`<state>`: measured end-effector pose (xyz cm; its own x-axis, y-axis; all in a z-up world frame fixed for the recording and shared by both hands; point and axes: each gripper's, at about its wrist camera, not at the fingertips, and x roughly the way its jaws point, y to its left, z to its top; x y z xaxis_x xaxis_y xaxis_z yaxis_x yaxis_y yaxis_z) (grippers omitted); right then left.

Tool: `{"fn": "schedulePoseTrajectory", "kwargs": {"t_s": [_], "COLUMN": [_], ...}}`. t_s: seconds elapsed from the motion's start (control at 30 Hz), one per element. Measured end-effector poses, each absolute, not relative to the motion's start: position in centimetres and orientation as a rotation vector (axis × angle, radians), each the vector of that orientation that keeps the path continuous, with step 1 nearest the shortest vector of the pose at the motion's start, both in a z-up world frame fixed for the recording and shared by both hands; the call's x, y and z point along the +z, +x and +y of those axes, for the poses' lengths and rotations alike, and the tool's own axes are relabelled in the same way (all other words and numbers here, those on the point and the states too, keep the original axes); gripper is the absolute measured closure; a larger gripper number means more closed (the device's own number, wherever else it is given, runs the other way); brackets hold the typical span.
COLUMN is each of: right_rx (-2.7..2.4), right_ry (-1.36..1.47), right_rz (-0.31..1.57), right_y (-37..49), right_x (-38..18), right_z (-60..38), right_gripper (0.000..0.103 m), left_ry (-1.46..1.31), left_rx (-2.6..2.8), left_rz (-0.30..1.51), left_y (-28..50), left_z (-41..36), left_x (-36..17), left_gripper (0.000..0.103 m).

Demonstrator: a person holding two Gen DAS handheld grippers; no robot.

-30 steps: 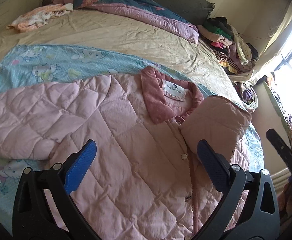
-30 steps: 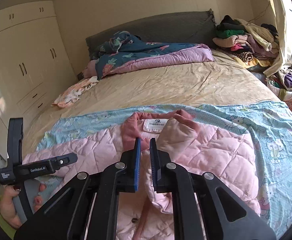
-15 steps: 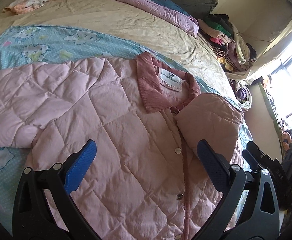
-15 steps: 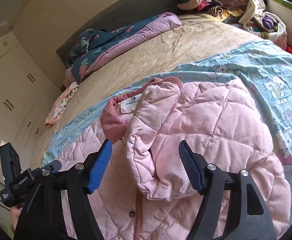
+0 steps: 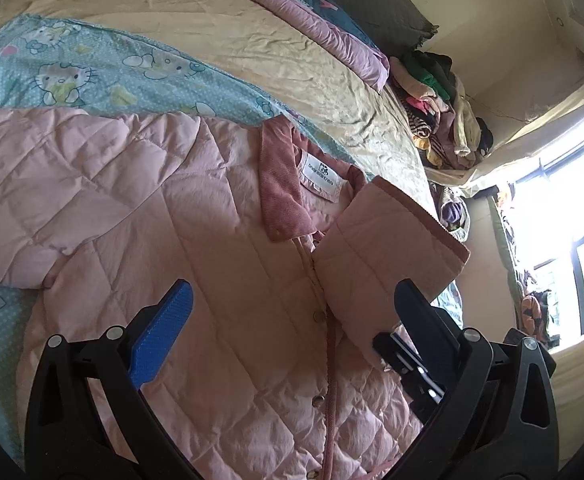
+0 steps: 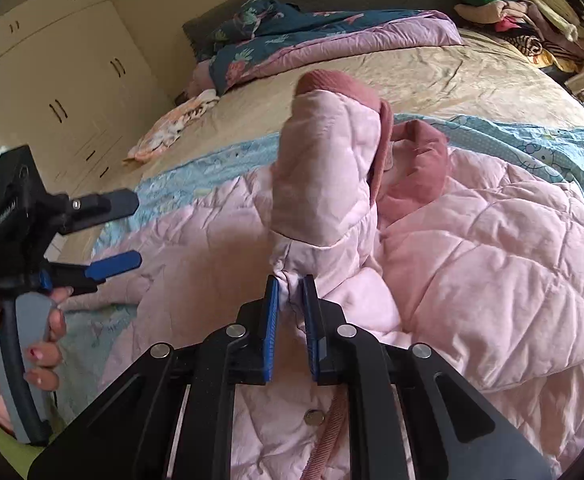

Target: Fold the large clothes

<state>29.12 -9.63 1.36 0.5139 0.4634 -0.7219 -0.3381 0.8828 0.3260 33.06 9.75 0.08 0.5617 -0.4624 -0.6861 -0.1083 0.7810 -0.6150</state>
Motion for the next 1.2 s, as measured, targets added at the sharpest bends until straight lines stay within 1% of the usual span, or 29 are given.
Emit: {"fn": "schedulePoseTrajectory", "kwargs": {"t_s": [0.2, 0.3, 0.37, 0.47, 0.6, 0.63, 0.67, 0.73, 0.8, 0.83, 0.9, 0.93, 0.97, 1.0, 1.1, 1.2], "right_rx": [0.500, 0.516, 0.552, 0.573, 0.579, 0.577, 0.571, 0.553, 0.529, 0.520, 0.494, 0.487, 0.478, 0.463, 0.426, 0.393], "right_ry": [0.059, 0.039, 0.068, 0.084, 0.106, 0.104, 0.101, 0.113, 0.129, 0.137, 0.154, 0.164, 0.174, 0.175, 0.177, 0.180], "right_rz": [0.972, 0.998, 1.017, 1.022, 1.015, 1.006, 0.995, 0.973, 0.960, 0.955, 0.948, 0.944, 0.939, 0.934, 0.917, 0.901], "right_y": [28.2, 27.8, 27.4, 26.9, 26.2, 25.9, 25.7, 25.3, 25.1, 25.1, 24.9, 24.9, 24.8, 24.7, 24.7, 25.0], "right_x": [-1.0, -1.9, -2.2, -2.1, -1.4, -1.0, -0.6, 0.2, 0.8, 1.0, 1.4, 1.6, 1.8, 1.9, 2.4, 2.9], "right_z": [-7.2, -6.6, -6.7, -7.0, -8.0, -8.4, -8.8, -10.1, -11.3, -11.9, -13.2, -13.7, -14.3, -14.9, -16.2, -17.3], "right_gripper": [0.089, 0.087, 0.083, 0.082, 0.081, 0.079, 0.074, 0.067, 0.064, 0.063, 0.060, 0.059, 0.059, 0.059, 0.058, 0.056], "left_ry": [-0.777, -0.822, -0.826, -0.846, -0.879, -0.851, -0.836, -0.801, -0.765, -0.759, -0.742, -0.715, -0.680, -0.674, -0.633, -0.577], "left_rx": [-0.251, -0.239, -0.230, -0.244, -0.241, -0.215, -0.204, -0.203, -0.221, -0.246, -0.265, -0.256, -0.251, -0.269, -0.272, -0.272], "left_rz": [1.019, 1.018, 1.029, 1.051, 1.118, 1.139, 1.146, 1.145, 1.120, 1.111, 1.115, 1.116, 1.109, 1.095, 1.051, 0.957], "left_y": [32.9, 32.8, 32.7, 32.8, 33.0, 33.0, 32.9, 32.9, 33.0, 33.0, 33.3, 33.3, 33.3, 33.3, 33.4, 33.3], "left_z": [10.3, 10.9, 11.0, 10.8, 10.2, 9.9, 9.7, 8.8, 7.9, 7.5, 6.7, 6.4, 6.1, 6.1, 6.1, 6.3], "left_x": [-2.5, -3.4, -3.8, -4.7, -7.0, -7.6, -8.0, -8.5, -8.4, -8.4, -8.5, -8.5, -8.3, -8.1, -6.7, -3.7], "left_gripper": [0.008, 0.008, 0.008, 0.008, 0.008, 0.008, 0.009, 0.009, 0.010, 0.011, 0.036, 0.040, 0.049, 0.066, 0.085, 0.087]}}
